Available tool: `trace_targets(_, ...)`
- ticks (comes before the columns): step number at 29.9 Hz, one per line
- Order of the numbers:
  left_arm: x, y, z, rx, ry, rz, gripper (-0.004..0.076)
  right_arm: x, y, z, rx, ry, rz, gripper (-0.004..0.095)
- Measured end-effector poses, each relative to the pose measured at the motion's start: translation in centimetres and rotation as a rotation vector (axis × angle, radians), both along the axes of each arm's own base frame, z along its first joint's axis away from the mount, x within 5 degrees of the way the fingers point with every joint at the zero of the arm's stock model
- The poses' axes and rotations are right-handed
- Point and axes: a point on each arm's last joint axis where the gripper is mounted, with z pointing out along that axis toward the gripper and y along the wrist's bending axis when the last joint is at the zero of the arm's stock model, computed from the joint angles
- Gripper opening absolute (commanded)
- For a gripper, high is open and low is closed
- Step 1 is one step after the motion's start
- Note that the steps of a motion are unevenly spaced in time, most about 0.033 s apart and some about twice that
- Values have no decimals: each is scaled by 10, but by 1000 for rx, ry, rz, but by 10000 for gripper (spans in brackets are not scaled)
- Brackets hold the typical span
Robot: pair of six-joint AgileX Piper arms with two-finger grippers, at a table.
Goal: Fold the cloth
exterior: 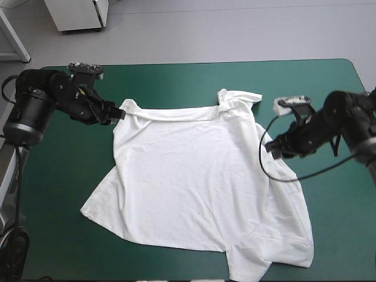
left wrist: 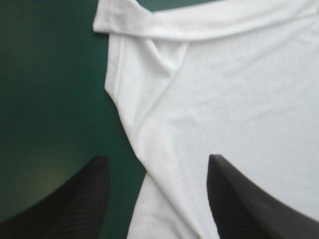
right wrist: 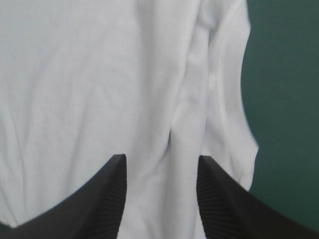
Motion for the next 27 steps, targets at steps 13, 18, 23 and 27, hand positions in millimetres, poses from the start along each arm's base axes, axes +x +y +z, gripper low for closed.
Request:
trace_targets(13, -41, 1, -16, -44, 80, -30, 420, -140, -13, -74, -70, 192, -52, 422)
trace_targets(18, -43, -1, -14, -60, 76, -37, 420, -152, -17, -92, -102, 231, -58, 422)
trace_targets(23, -43, -3, -14, -76, 80, -46, 420, -149, -19, -94, -118, 199, -68, 422)
trace_targets(27, -45, -9, -14, -67, 78, -74, 420, -147, -20, -103, -132, 218, -69, 422)
